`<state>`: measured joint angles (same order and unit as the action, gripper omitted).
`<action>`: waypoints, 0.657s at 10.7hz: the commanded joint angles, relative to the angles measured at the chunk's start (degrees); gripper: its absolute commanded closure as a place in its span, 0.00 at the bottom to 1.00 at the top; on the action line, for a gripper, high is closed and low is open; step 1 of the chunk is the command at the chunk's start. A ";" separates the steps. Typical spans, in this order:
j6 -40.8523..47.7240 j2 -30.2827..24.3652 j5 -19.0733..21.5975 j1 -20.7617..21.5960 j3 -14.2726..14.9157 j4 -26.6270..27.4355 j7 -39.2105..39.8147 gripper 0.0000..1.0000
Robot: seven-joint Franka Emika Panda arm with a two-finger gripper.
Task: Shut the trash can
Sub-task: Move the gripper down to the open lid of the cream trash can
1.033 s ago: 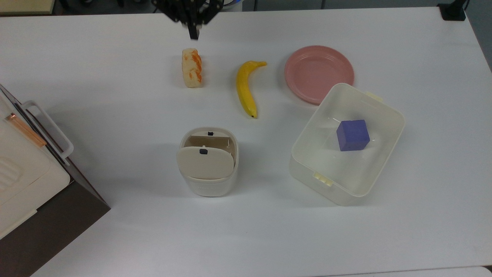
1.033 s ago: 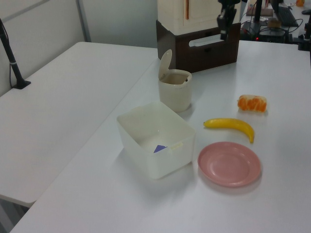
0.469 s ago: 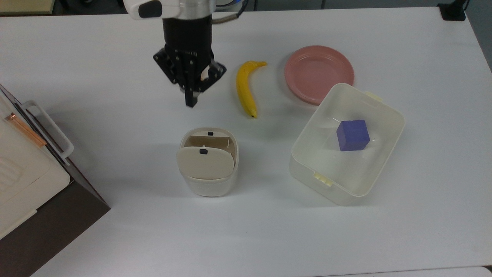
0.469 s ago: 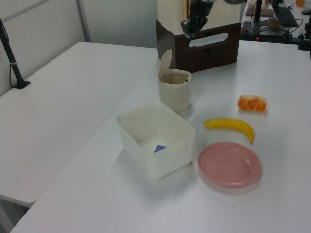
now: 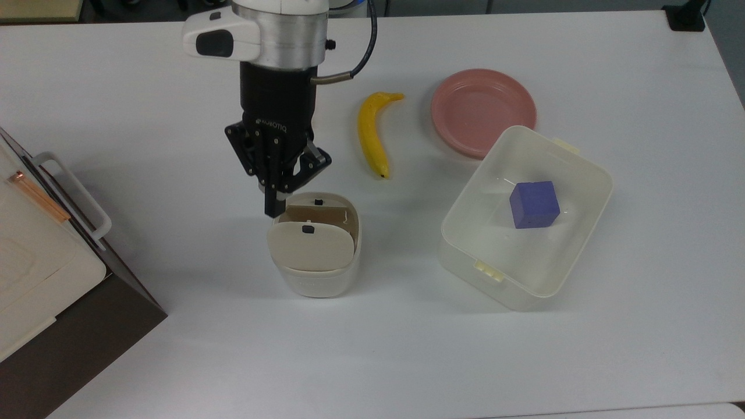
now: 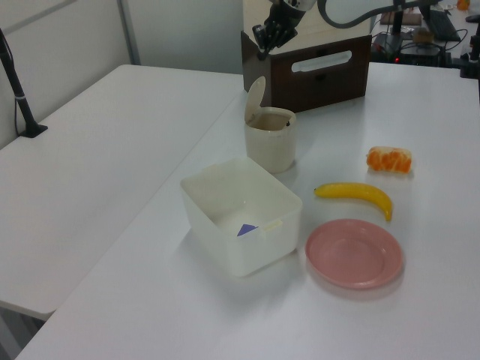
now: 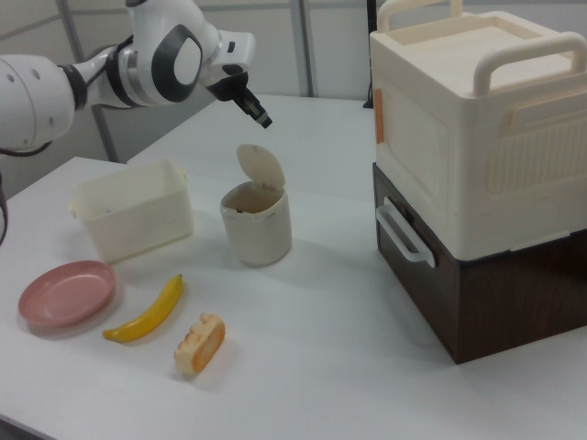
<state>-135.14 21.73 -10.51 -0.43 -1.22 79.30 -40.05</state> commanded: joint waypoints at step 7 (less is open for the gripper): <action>-1.62 7.80 -12.68 4.30 0.34 -3.54 -8.37 1.00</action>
<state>-136.40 29.94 -19.61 2.92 -1.33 75.52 -44.83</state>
